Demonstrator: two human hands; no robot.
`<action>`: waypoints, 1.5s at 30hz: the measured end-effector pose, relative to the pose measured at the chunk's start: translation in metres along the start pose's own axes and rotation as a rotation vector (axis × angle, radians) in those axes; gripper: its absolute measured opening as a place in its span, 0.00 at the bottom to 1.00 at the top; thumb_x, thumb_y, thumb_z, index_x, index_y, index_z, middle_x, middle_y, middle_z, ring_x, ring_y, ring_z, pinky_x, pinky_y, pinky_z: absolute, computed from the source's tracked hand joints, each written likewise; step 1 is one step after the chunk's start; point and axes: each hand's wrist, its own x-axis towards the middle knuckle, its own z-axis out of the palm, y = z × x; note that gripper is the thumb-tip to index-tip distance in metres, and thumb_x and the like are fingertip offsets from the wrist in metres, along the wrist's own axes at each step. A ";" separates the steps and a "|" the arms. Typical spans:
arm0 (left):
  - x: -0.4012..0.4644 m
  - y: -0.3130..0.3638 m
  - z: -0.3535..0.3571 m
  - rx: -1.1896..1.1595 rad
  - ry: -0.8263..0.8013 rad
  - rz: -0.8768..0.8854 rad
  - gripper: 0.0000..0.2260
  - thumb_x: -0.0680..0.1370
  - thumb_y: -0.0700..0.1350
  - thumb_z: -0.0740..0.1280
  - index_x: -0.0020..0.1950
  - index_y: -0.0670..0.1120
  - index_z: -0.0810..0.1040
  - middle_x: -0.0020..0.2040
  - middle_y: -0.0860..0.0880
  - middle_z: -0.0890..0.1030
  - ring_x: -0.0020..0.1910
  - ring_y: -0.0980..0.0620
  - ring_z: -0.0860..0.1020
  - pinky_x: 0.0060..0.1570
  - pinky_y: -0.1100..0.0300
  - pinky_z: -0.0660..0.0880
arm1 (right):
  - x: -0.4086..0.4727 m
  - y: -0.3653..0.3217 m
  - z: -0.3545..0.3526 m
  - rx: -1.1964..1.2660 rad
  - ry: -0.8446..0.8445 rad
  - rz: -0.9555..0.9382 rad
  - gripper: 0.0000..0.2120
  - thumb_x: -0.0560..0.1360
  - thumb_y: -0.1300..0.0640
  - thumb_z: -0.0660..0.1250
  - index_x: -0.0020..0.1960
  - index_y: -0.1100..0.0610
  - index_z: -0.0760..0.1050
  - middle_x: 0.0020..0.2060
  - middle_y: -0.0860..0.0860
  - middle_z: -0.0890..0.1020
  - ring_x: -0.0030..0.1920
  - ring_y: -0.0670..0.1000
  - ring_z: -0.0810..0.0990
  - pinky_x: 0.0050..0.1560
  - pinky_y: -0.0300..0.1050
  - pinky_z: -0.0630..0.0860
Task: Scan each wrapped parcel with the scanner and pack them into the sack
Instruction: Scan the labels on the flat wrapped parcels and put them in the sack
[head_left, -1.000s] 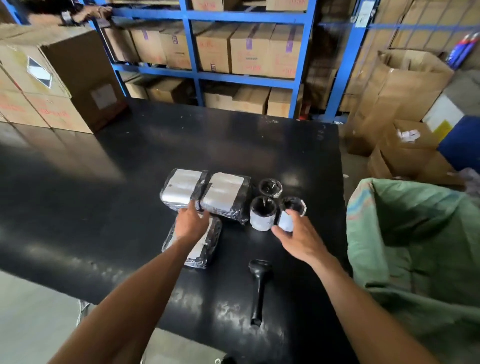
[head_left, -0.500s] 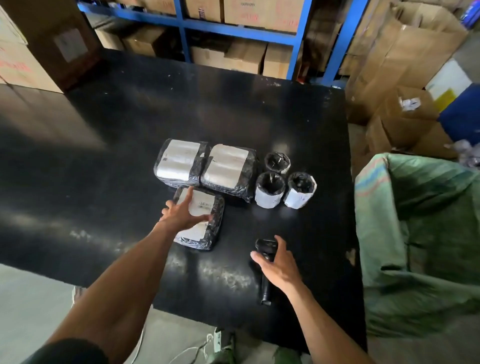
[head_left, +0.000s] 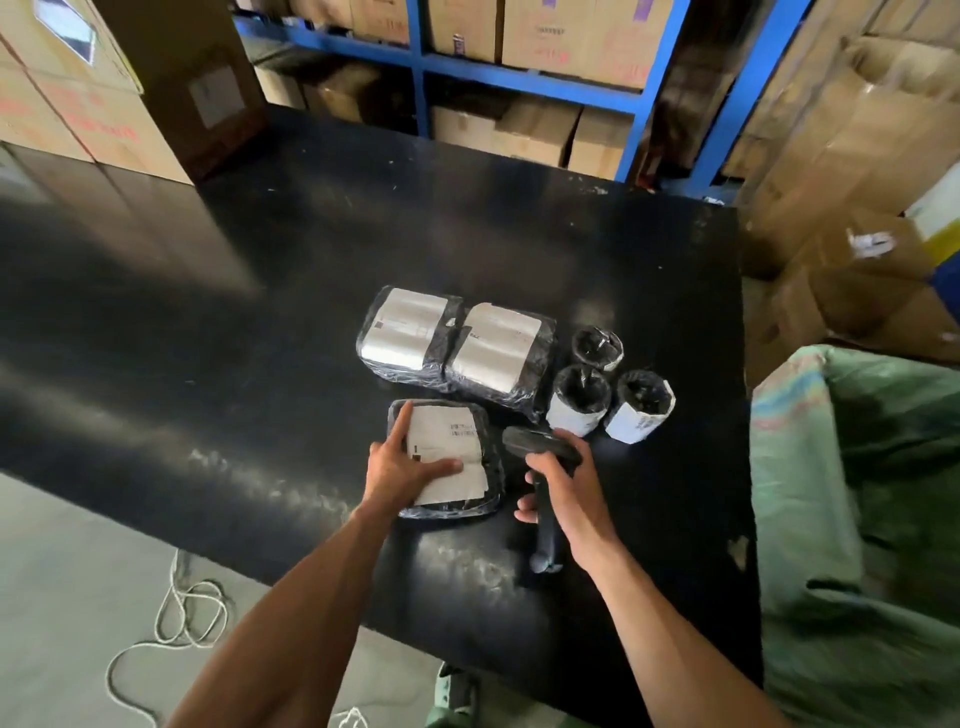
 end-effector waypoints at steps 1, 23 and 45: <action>-0.006 0.002 0.002 -0.026 0.027 0.017 0.54 0.56 0.61 0.84 0.76 0.71 0.59 0.56 0.46 0.71 0.49 0.50 0.75 0.58 0.56 0.77 | 0.000 -0.009 0.004 -0.026 -0.031 -0.033 0.20 0.78 0.57 0.70 0.67 0.49 0.69 0.41 0.59 0.79 0.27 0.55 0.77 0.30 0.48 0.78; -0.024 0.001 -0.028 -0.121 0.212 0.288 0.49 0.58 0.56 0.85 0.75 0.65 0.66 0.52 0.48 0.67 0.48 0.52 0.74 0.58 0.64 0.72 | -0.022 -0.031 0.046 -0.314 -0.041 -0.211 0.15 0.79 0.38 0.65 0.60 0.45 0.72 0.35 0.57 0.84 0.25 0.55 0.77 0.25 0.47 0.74; -0.028 0.026 -0.029 -0.784 -0.146 0.085 0.41 0.61 0.33 0.83 0.70 0.54 0.74 0.63 0.50 0.81 0.61 0.48 0.81 0.60 0.45 0.79 | 0.001 0.062 -0.042 -0.783 0.289 0.103 0.35 0.70 0.44 0.77 0.72 0.51 0.67 0.59 0.59 0.81 0.58 0.61 0.82 0.60 0.51 0.78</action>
